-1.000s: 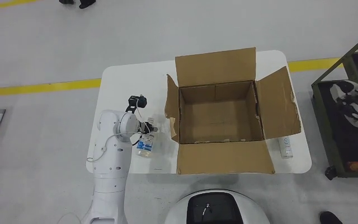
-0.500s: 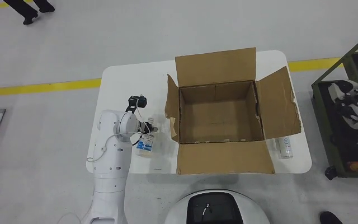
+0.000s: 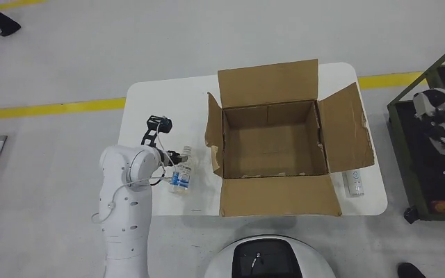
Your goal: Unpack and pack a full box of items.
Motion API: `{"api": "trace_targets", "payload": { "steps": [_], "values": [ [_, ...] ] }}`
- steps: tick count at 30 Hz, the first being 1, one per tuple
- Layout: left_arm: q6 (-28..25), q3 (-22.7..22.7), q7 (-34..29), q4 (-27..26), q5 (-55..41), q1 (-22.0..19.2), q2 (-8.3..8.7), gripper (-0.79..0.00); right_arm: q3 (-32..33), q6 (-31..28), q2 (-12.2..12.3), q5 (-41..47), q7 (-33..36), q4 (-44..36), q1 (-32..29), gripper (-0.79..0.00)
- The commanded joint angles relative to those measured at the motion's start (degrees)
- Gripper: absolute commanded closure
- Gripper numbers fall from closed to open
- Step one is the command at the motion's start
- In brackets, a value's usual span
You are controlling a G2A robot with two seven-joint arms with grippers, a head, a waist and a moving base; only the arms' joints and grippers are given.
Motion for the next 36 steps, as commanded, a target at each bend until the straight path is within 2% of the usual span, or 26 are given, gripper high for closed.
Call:
{"api": "trace_targets", "payload": {
  "steps": [1,7,15,34,35,36],
  "values": [
    [-0.76,-1.17,-2.14,-2.16,-2.00,1.06,0.36,-0.785,-0.39,0.17,0.03,-0.41,0.06,0.11,0.10,0.000],
    [0.32,-0.26,-3.22,-5.10,-6.52,4.06,2.26,-0.785,-1.53,0.49,0.20,-1.73,0.66,0.39,0.81,0.000],
    [0.45,3.45,-3.22,-0.05,-5.04,3.55,3.74,-0.785,-2.55,0.85,0.36,-2.31,1.15,0.19,1.32,0.000],
    [1.21,9.92,-1.94,10.74,-4.82,-0.19,4.43,-0.785,-3.72,0.69,0.69,-3.18,1.13,1.77,1.85,0.000],
    [1.11,10.25,-1.77,11.29,-4.64,-0.42,4.44,-0.757,-3.81,0.69,0.71,-3.29,1.12,1.88,1.90,0.000],
    [1.08,10.55,-1.56,11.84,-4.64,-0.59,4.45,-0.656,-3.91,0.70,0.73,-3.37,1.13,2.03,1.94,0.000]
  ]
}}
